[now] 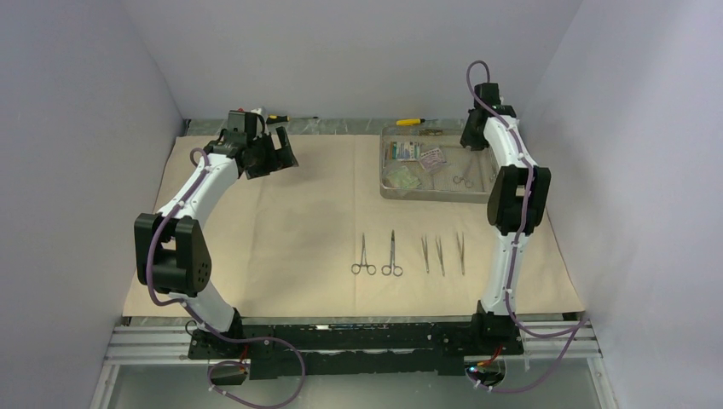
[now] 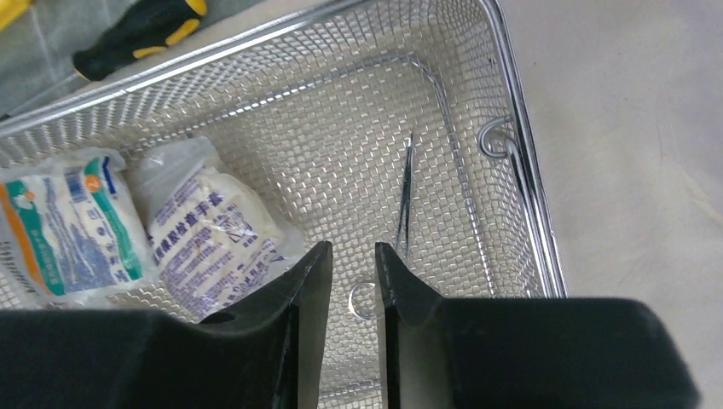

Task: Open and lay out the surgical kit
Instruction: Pick up the medical item from the container.

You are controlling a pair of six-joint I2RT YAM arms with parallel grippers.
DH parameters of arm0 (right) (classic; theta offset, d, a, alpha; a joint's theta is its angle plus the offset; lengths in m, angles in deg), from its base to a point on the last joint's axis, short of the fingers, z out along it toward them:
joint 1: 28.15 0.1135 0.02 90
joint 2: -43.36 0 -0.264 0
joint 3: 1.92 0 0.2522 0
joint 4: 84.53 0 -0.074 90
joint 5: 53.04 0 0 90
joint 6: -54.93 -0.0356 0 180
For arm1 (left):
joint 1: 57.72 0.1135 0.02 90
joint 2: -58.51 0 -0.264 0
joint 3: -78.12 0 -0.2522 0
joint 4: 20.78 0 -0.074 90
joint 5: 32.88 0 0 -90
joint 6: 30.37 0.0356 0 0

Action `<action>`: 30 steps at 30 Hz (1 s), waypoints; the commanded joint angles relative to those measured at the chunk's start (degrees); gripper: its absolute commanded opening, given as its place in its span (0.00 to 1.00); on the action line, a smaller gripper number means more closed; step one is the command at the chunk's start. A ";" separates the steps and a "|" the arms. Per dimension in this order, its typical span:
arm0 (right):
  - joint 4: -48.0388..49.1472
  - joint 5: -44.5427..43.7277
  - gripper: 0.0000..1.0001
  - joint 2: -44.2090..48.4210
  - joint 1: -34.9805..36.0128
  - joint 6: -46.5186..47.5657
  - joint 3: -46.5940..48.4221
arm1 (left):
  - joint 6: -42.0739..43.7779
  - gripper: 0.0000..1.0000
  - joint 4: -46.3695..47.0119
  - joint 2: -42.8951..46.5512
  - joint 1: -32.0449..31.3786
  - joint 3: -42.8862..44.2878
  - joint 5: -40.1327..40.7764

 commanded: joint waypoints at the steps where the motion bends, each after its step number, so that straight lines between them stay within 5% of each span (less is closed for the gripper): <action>1: -0.11 0.67 0.30 -0.42 -1.13 -0.96 -1.98 | -0.08 0.95 0.55 2.02 0.17 0.42 -0.78; 25: -7.90 4.88 0.28 -14.78 -4.02 1.56 7.48 | -0.08 0.95 -0.21 0.85 0.19 1.26 -1.12; 30: -13.98 4.98 0.17 -18.72 -4.15 1.23 9.86 | -0.42 0.95 0.05 0.83 0.18 0.74 -1.27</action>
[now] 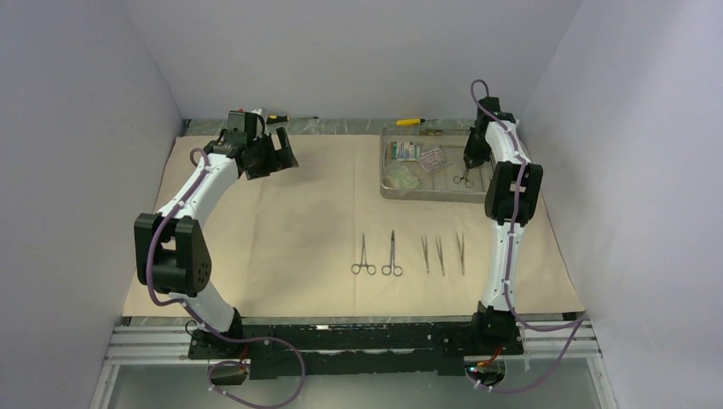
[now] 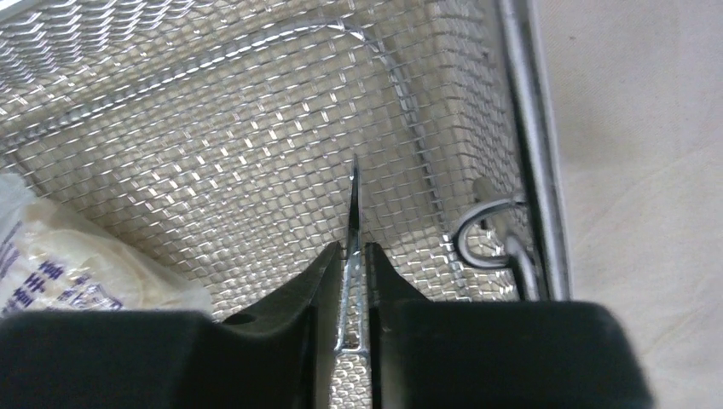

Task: Open and lay out the surgical kit
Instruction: Pick up the medical item from the container.

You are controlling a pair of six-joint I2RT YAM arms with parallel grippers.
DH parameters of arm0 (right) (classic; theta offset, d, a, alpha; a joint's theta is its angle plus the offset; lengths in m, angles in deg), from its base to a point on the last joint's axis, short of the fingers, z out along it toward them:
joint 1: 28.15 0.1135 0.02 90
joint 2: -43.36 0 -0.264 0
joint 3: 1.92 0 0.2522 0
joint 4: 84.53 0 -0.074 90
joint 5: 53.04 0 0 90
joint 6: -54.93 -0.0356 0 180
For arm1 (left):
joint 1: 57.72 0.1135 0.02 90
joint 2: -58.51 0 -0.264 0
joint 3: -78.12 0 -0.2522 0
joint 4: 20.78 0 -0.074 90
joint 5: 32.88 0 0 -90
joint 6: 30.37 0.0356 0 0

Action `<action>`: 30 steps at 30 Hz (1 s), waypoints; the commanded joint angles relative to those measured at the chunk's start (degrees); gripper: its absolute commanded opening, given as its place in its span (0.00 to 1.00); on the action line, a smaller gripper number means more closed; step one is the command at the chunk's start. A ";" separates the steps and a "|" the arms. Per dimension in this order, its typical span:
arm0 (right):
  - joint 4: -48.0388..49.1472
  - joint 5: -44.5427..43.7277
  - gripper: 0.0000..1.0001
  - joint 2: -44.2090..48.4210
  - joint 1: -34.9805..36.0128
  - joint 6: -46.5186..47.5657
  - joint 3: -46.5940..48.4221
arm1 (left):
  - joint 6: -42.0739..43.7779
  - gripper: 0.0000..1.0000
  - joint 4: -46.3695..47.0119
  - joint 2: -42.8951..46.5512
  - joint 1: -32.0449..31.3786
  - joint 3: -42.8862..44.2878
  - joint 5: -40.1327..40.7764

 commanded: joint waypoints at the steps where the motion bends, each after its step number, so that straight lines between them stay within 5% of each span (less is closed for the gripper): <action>1: -7.10 0.23 0.11 -5.34 -0.52 0.23 0.89 | -0.48 0.95 0.41 0.81 0.18 0.66 -1.02; 4: -6.78 -0.60 0.00 -4.75 -0.50 0.31 -1.26 | -0.58 0.95 0.55 0.72 0.17 0.63 -1.12; 14: 3.07 -0.33 0.00 7.35 -0.53 0.35 -3.84 | -0.05 0.95 0.39 0.58 0.19 1.18 -1.82; 30: 4.56 6.80 0.00 19.37 -0.04 -3.37 -6.08 | 0.47 0.95 0.08 1.91 0.17 0.50 -1.10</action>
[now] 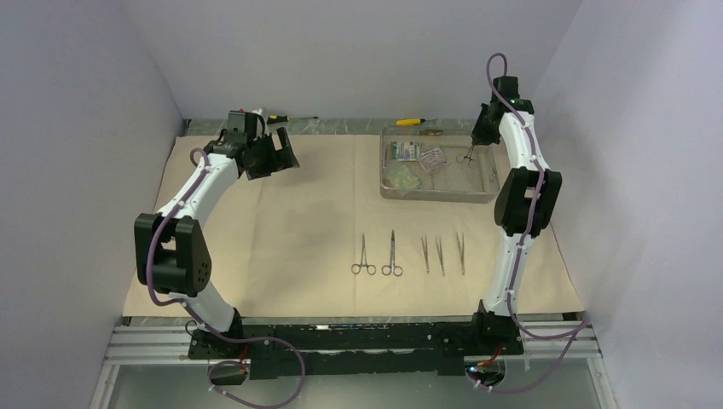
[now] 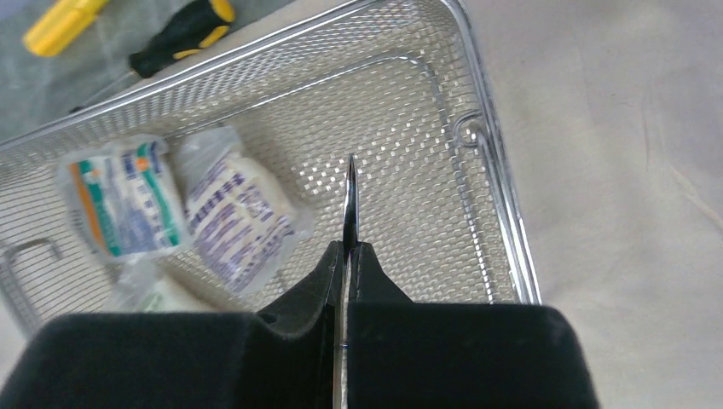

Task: Open and lay out the surgical kit
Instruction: Pick up the medical item from the container, then place the medical item in the surgical kit.

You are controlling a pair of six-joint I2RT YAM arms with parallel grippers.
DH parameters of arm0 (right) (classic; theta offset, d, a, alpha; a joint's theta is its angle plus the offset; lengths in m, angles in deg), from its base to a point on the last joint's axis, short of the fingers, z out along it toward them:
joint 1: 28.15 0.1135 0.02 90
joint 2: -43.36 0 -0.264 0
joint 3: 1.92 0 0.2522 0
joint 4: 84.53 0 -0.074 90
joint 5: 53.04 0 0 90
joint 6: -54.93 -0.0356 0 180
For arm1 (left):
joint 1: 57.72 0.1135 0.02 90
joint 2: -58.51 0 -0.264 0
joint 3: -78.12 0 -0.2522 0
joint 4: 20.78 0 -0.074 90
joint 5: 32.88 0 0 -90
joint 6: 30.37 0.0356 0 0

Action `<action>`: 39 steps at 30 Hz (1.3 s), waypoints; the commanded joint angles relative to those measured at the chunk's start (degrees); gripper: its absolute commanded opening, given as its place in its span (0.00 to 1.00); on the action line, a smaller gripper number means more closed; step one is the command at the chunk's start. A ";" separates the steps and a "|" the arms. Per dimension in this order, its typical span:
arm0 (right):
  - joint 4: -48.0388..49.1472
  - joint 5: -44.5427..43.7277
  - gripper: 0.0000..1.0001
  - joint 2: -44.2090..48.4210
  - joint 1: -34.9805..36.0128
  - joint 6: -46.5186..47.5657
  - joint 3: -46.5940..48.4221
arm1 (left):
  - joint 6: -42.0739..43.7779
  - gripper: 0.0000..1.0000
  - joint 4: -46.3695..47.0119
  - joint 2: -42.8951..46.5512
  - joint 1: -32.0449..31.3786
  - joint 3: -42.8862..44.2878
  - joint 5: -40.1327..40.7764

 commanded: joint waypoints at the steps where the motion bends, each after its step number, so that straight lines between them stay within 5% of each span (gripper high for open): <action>1: 2.56 4.88 0.00 6.70 0.62 -2.60 -2.31 | 0.44 0.95 -0.02 2.21 0.18 0.37 -0.16; 8: 4.55 9.03 0.00 15.74 6.28 -8.11 -9.40 | 0.15 0.95 -1.16 6.31 0.18 -2.66 0.38; 18: 13.81 2.69 0.00 29.48 31.17 -21.40 -26.44 | -1.58 0.95 -4.63 19.40 0.17 -10.24 4.79; 30: 13.43 -4.29 0.00 26.18 52.51 -26.78 -35.32 | -2.72 0.96 -11.81 36.16 0.17 -15.78 9.98; 39: 16.10 -4.29 0.00 19.74 57.43 -26.44 -38.24 | -5.06 0.97 -15.64 43.12 0.17 -19.19 10.09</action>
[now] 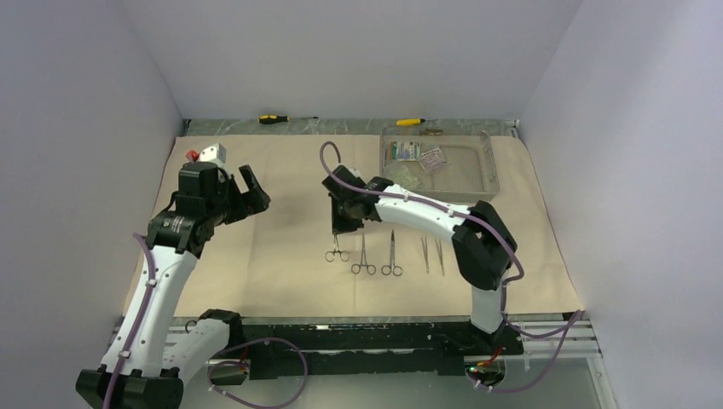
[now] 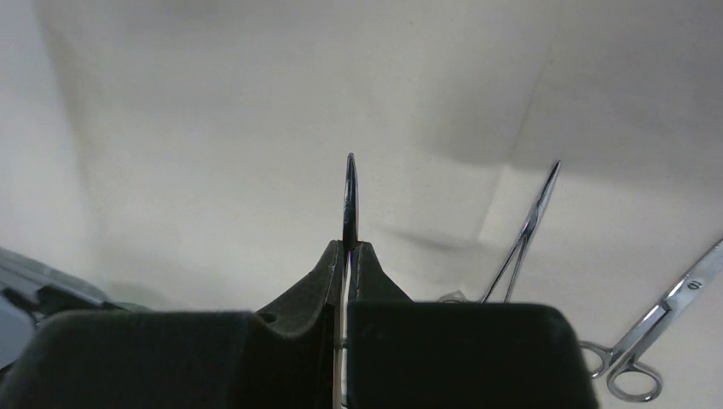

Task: Open and lay out the surgical kit
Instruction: Place the medical item in the surgical kit.

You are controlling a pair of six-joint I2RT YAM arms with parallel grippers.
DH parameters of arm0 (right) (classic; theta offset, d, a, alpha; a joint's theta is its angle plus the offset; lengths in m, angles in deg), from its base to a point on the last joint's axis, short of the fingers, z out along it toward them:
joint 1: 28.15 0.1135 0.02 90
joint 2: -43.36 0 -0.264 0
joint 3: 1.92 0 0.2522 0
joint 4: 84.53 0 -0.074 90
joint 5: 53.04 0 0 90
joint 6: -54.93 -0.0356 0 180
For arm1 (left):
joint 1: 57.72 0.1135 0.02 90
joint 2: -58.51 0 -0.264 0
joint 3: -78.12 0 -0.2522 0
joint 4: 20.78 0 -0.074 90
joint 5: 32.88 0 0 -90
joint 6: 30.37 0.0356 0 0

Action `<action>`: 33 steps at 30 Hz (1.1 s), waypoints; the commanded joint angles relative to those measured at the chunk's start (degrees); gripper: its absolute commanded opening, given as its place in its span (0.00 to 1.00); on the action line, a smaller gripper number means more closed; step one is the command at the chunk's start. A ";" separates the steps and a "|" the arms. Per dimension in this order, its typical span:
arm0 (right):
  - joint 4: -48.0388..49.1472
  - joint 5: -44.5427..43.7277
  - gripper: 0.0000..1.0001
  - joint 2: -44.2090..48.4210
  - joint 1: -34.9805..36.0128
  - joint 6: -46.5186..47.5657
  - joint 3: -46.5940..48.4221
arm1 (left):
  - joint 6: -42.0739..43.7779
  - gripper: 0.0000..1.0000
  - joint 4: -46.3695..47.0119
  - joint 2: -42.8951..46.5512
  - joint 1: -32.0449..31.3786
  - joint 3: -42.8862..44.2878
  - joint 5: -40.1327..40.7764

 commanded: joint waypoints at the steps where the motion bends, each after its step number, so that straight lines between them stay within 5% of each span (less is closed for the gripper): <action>1: 2.89 -2.38 0.00 -2.66 0.93 0.10 0.08 | -1.63 0.97 -2.36 2.12 0.17 -1.06 1.06; 16: 2.29 -1.13 0.00 -10.37 1.59 2.73 2.62 | -1.59 0.97 -3.68 3.59 0.20 -1.69 3.06; 31: -3.05 -2.37 0.00 -10.28 1.75 -8.50 0.40 | -0.61 0.98 -4.26 2.91 0.17 -2.21 3.30; 33: -3.35 -1.83 0.07 -10.85 1.75 -9.00 0.73 | -0.39 0.98 -4.32 2.89 0.21 -2.32 3.26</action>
